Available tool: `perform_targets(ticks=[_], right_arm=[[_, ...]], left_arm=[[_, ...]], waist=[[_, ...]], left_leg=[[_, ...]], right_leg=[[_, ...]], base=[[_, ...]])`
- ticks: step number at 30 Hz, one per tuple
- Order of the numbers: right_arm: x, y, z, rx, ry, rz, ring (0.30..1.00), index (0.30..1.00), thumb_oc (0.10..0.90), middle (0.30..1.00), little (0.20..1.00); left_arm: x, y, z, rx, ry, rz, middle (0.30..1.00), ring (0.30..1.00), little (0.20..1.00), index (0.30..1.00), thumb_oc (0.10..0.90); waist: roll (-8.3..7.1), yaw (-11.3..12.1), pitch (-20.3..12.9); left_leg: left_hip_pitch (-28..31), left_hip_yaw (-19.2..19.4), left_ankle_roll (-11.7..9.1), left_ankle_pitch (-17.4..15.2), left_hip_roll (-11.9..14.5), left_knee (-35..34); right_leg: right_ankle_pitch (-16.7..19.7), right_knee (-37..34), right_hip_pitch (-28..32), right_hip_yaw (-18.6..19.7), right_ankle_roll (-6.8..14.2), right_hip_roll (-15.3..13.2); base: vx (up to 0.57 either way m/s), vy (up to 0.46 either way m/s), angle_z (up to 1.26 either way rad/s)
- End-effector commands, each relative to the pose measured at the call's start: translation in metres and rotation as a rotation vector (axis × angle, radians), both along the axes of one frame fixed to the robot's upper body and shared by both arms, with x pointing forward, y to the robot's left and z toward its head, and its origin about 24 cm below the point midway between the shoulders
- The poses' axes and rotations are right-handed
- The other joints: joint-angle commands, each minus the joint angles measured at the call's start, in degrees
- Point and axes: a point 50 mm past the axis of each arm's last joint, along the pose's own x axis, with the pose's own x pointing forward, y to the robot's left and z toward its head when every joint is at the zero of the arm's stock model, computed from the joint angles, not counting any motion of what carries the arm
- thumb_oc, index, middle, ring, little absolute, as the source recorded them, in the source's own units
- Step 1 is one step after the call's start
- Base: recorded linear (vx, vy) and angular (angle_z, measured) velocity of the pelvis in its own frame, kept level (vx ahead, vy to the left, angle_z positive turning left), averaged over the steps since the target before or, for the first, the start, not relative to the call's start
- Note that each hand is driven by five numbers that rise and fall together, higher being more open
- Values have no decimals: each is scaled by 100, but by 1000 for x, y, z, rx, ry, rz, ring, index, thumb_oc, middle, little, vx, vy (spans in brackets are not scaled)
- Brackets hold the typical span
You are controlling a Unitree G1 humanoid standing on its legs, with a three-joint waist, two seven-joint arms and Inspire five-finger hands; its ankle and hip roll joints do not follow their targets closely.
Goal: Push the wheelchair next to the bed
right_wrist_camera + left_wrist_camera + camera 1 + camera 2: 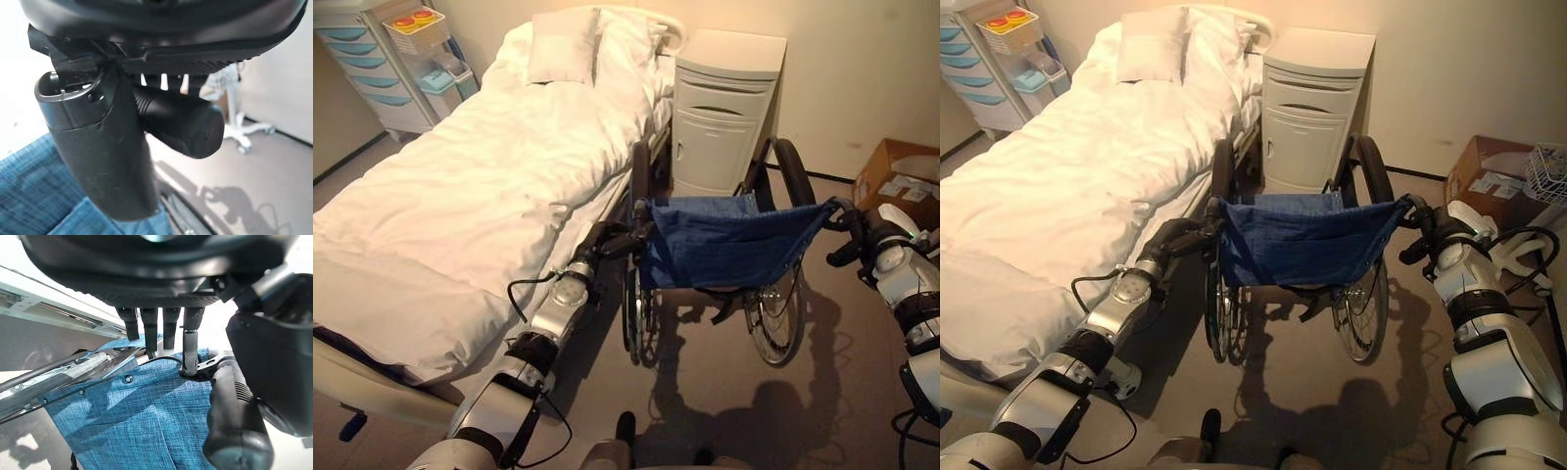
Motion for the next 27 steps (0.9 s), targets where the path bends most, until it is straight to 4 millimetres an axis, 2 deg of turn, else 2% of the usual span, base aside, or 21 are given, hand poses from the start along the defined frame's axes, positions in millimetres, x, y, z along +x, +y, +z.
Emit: perform_targets(ticks=[1,3,4,6,9,11,12,16,19,22,27], right_arm=[[37,108,13,217,-18,458,900,900,800,900,900],[36,107,16,259,-15,456,900,900,800,900,900],[34,102,22,358,-7,442,900,900,800,900,900],[32,97,28,449,0,439,900,900,800,900,900],[30,84,46,561,-62,416,900,900,800,900,900],[31,79,57,567,-95,402,900,900,800,900,900],[31,73,70,565,-148,385,900,900,800,900,900],[29,64,89,534,-246,349,900,900,800,900,900],[25,50,116,481,-369,306,900,900,800,900,900],[21,40,127,508,-446,277,900,900,800,900,900],[13,24,128,562,-510,226,900,900,800,900,900]], left_arm=[[-22,60,-36,267,224,114,900,900,900,900,800],[-22,66,-34,259,220,127,900,900,900,900,800],[-23,76,-30,238,218,145,900,900,900,900,800],[-25,84,-29,207,223,153,900,900,900,900,800],[-29,101,-24,170,210,164,900,900,900,900,800],[-30,108,-21,161,203,171,900,900,900,900,800],[-32,115,-19,137,198,178,900,900,900,900,800],[-36,123,-19,94,194,189,900,900,900,900,800],[-41,127,-23,-2,194,196,900,900,900,900,800],[-46,129,-30,-100,199,215,900,900,900,900,800],[-56,130,-43,-166,229,235,900,900,900,900,800]], waist=[[-419,404,691],[-434,385,686],[-463,363,656],[-488,342,622],[-526,309,542],[-545,300,493],[-561,284,450],[-585,255,383],[-624,204,292],[-648,161,228],[-681,95,156]], left_leg=[[574,251,45,-788,-111,241],[591,267,47,-794,-108,223],[637,299,44,-802,-91,190],[684,326,45,-815,-83,170],[779,387,48,-849,-59,121],[829,416,52,-869,-59,96],[870,444,58,-890,-60,85],[950,495,74,-943,-67,81],[1032,546,99,-1006,-90,61],[1099,595,120,-1050,-102,45],[1169,675,138,-1111,-103,39]], right_leg=[[246,471,-599,702,169,-593],[245,459,-592,715,172,-587],[245,424,-557,718,171,-577],[243,402,-521,728,172,-570],[234,368,-462,748,177,-556],[223,349,-422,758,180,-543],[217,332,-390,781,181,-532],[203,299,-321,827,184,-515],[208,231,-260,907,200,-485],[212,178,-211,962,207,-465],[218,112,-163,1014,222,-444]], base=[[0,0,0],[0,0,0],[0,0,0],[24,16,-6],[22,19,-6],[22,25,-9],[17,25,-10],[10,18,-5],[0,0,0],[6,9,-4],[3,0,-2]])
